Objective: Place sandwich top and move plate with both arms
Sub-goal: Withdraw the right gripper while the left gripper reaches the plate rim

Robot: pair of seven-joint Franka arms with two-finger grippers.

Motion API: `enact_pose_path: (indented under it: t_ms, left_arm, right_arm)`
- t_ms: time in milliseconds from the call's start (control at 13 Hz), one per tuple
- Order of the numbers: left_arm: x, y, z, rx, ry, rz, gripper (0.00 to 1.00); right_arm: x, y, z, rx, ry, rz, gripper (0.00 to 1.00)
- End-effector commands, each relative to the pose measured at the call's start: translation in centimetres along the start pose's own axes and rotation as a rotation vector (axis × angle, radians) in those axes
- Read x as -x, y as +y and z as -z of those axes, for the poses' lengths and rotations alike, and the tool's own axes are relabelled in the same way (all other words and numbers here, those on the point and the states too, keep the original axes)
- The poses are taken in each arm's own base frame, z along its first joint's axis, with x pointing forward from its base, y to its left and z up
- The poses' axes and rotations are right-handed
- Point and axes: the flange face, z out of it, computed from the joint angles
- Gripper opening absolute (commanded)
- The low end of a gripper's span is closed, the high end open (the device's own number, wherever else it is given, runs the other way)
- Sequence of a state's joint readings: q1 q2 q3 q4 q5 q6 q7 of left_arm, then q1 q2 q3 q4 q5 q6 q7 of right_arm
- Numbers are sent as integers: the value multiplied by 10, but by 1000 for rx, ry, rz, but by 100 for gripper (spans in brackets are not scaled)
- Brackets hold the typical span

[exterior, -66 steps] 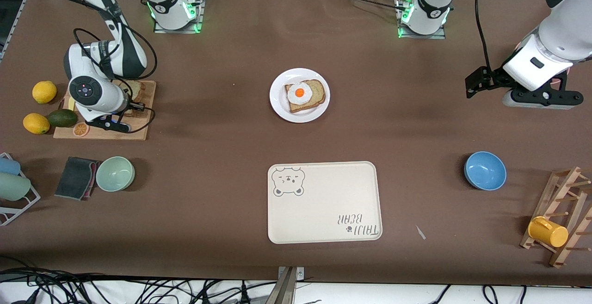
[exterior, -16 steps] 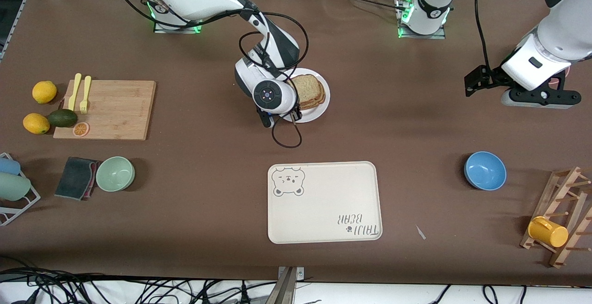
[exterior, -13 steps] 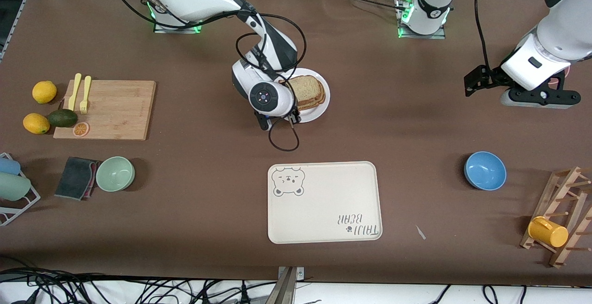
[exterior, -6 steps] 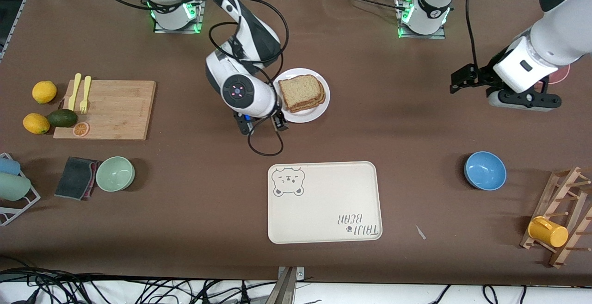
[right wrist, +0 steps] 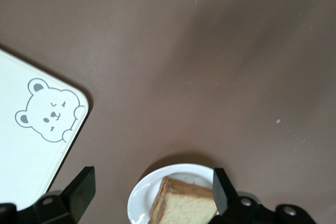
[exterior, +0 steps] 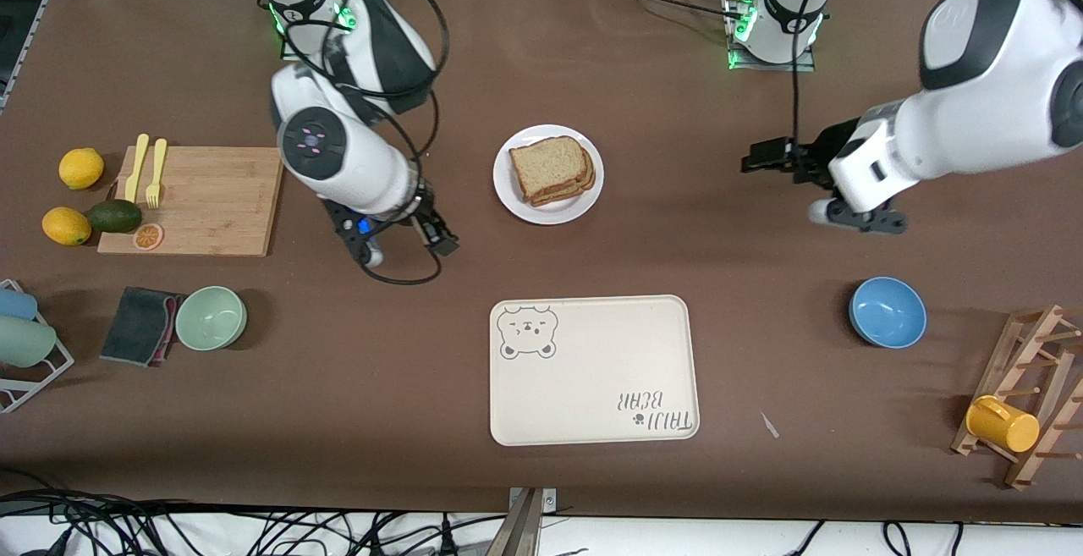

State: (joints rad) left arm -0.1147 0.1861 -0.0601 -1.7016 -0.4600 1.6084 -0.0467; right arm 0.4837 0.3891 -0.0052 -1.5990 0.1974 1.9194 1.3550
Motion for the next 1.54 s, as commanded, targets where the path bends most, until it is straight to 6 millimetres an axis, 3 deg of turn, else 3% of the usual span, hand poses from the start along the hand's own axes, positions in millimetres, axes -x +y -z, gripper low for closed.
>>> enact_pose_path:
  t_ms: [0,77,231,308,462,615,692,923,1154,1231,1462]
  left_arm:
    - [-35,-1,-53,129,-92,-137,100]
    - [-50,-6,-79,163,-110,-192,100]
    - [-70,3,-129,212,-121,-246,100]
    - [-77,10,-152,227,-121,-251,99]
    - [-93,9,-194,315,-117,-258,98]
    - [-101,21,-227,351,-63,-357,98]
    - [-103,22,-239,341,-50,-361,98]
    - [-101,35,-272,308,-36,-386,88]
    - [-100,30,-303,332,-26,-497,81]
    - [-95,30,-314,379,-5,-487,82]
    - [-83,24,-338,399,0,-505,81]
  right_arm:
    - [-32,42,15,19,12,127,99]
    - [-46,51,23,32,9,186,99]
    - [-79,70,44,40,0,310,99]
    - [-112,88,59,28,-8,324,99]
    - [-155,121,84,23,-43,391,100]
    - [-191,154,103,13,-49,519,100]
    - [-199,168,111,4,-38,566,100]
    - [-209,183,126,92,41,679,100]
    - [-225,210,148,88,38,788,100]
    - [-223,212,151,91,36,796,100]
    - [-201,221,186,114,115,854,100]
